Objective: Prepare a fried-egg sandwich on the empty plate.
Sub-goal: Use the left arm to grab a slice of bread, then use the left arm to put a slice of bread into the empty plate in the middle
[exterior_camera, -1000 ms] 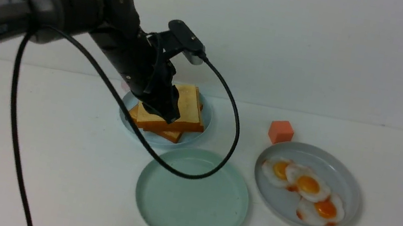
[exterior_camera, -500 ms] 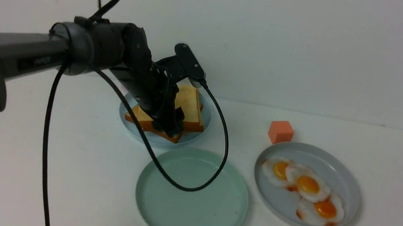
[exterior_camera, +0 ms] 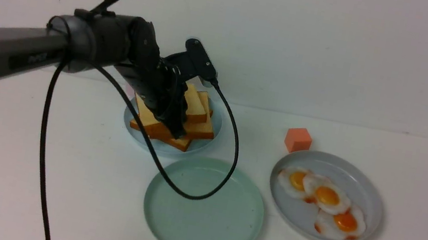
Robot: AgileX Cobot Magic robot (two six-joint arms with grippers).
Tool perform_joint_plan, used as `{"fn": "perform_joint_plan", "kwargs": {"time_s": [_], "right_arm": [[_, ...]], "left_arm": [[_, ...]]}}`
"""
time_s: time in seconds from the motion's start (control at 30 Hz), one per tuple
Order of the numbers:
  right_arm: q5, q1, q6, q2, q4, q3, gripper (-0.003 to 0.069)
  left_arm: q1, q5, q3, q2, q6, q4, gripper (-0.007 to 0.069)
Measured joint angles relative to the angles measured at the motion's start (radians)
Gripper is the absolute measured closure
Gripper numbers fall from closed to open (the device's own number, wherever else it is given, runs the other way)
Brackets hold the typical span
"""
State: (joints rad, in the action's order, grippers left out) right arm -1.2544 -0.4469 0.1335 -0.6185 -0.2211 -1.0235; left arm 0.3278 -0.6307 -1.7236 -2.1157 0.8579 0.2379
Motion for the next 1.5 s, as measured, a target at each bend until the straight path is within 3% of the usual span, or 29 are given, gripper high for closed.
{"fn": "perform_joint_plan", "kwargs": {"time_s": [0.17, 0.3, 0.4, 0.5, 0.57, 0.7, 0.8, 0.93, 1.13, 1.23, 1.43, 1.5], "right_arm": [[0.000, 0.000, 0.000, 0.000, 0.012, 0.000, 0.0651], [0.000, 0.000, 0.000, 0.002, 0.033, 0.000, 0.0651], [0.000, 0.000, 0.000, 0.014, 0.049, 0.000, 0.0650], [-0.001, 0.000, 0.000, 0.021, 0.053, 0.000, 0.0649], [-0.001, 0.000, 0.000, 0.028, 0.053, 0.000, 0.0647], [-0.004, 0.000, 0.000, 0.032, 0.052, 0.000, 0.0645], [-0.007, 0.000, 0.000, 0.032, 0.048, 0.000, 0.0642], [-0.007, 0.000, 0.000, 0.034, 0.044, 0.000, 0.0638], [-0.007, 0.000, 0.000, 0.038, 0.043, 0.000, 0.0629], [-0.007, 0.000, -0.010, 0.033, 0.044, 0.000, 0.0618], [-0.003, 0.000, -0.036, -0.053, 0.072, 0.000, 0.0582], [0.024, 0.000, -0.042, -0.126, 0.084, 0.000, 0.0558]], "left_arm": [[0.032, -0.115, 0.003, 0.184, -0.145, -0.006, 0.0597], [0.116, -0.164, 0.051, 0.277, -0.249, -0.037, 0.0597], [0.244, -0.175, 0.173, 0.317, -0.354, -0.088, 0.0597], [0.317, -0.161, 0.270, 0.311, -0.402, -0.132, 0.0597], [0.391, -0.090, 0.367, 0.288, -0.457, -0.238, 0.0597], [0.419, -0.013, 0.411, 0.250, -0.582, -0.395, 0.0597], [0.420, 0.021, 0.411, 0.238, -0.652, -0.439, 0.0596], [0.420, 0.047, 0.411, 0.238, -0.677, -0.440, 0.0524], [0.420, 0.040, 0.411, 0.238, -0.680, -0.352, 0.0281], [0.420, 0.020, 0.411, 0.246, -0.681, -0.293, 0.0202], [0.421, 0.005, 0.411, 0.355, -0.663, -0.181, 0.0190], [0.421, -0.015, 0.411, 0.474, -0.673, -0.155, 0.0285]]}}
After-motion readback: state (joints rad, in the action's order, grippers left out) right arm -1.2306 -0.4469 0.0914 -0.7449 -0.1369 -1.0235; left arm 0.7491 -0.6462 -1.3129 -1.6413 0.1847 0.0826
